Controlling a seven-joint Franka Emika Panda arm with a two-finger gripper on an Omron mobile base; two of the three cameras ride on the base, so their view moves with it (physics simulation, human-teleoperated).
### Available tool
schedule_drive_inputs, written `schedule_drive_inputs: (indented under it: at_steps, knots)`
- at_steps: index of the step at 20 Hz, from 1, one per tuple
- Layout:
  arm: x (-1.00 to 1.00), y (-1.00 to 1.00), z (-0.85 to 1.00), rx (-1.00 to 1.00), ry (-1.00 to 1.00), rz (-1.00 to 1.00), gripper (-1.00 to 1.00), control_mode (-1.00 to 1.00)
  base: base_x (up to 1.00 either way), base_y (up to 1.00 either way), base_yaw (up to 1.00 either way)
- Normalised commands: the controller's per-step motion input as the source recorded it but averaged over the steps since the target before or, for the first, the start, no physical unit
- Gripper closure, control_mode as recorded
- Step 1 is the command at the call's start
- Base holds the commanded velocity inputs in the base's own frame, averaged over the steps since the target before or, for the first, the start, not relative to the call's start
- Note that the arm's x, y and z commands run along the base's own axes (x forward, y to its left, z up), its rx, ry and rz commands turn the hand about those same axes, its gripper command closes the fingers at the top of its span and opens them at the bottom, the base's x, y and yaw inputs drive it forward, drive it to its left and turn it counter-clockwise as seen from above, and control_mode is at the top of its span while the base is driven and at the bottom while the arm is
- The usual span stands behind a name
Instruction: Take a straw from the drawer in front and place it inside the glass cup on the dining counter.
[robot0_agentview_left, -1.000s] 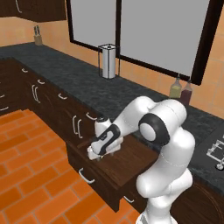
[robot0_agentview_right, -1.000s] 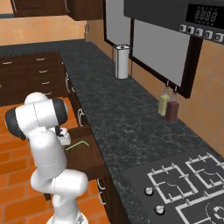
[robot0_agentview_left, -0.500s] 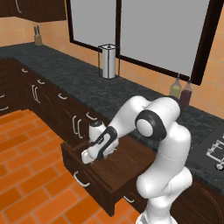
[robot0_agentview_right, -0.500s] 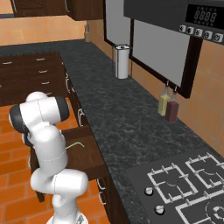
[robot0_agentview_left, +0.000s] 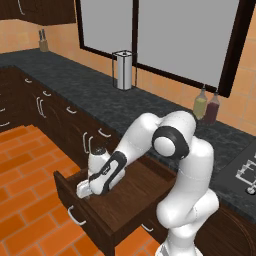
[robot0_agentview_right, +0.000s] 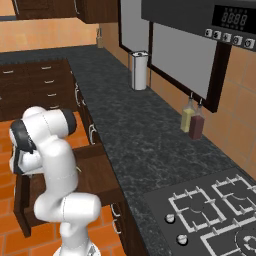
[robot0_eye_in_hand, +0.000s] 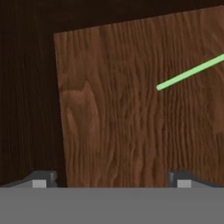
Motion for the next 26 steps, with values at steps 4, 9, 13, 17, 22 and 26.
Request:
schedule_drive_inputs:
  at_steps: [4, 9, 13, 17, 22, 26]
  knots:
    - [0.13, -0.41, 0.43, 0.00, 0.01, -0.17, -1.00, -1.00, 0.00, 0.00, 0.00]
    - [0.57, -0.79, 0.31, 0.00, 0.05, -0.10, -1.00, -1.00, 0.00, 0.00, 0.00]
    - [0.42, -0.50, -0.02, 0.00, 0.01, 0.08, -1.00, -1.00, 0.00, 0.00, 0.00]
    - [0.46, -0.19, -0.15, -0.02, 0.00, 0.19, -1.00, -1.00, 0.00, 0.00, 0.00]
    - [0.67, -0.07, -0.14, -0.03, 0.00, 0.19, -1.00, -1.00, 0.00, 0.00, 0.00]
    - [0.36, 0.00, -0.36, -0.11, 0.01, 0.12, -1.00, -1.00, 0.00, 0.00, 0.00]
